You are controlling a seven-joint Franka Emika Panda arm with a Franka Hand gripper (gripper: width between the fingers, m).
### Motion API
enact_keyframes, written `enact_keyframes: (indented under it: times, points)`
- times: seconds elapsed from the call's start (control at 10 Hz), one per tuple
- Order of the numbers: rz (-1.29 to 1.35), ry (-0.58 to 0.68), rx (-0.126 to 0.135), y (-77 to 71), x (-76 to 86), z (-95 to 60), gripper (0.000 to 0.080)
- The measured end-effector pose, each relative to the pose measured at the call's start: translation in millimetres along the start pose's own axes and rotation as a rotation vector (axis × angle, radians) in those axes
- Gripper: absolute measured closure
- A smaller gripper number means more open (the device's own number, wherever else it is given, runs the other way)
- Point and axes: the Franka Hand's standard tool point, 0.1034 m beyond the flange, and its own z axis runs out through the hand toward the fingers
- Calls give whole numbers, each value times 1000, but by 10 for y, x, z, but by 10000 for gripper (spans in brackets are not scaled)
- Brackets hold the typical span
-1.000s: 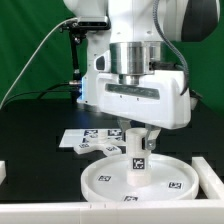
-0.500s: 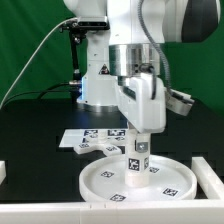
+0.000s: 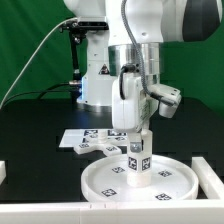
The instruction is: Assemble round table
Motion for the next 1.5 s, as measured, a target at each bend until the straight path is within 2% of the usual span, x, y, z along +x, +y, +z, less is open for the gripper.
enact_keyframes:
  times: [0.1,0.2,0.3,0.4,0.5,1.2,1.4,1.5]
  points:
    - [-6,1,0,2,1,4,321]
    - [-19,-3,2,-3,-5,-17,321]
    - [-53,-23,13,-15,-32,-135,179]
    - [-83,-43,26,-19,-37,-275,158]
    - [-88,-52,30,-20,-44,-339,158]
    - [-136,-48,21,2,-22,-309,151]
    - [-227,-73,20,86,80,-487,151]
    - [-250,-75,14,160,101,-515,151]
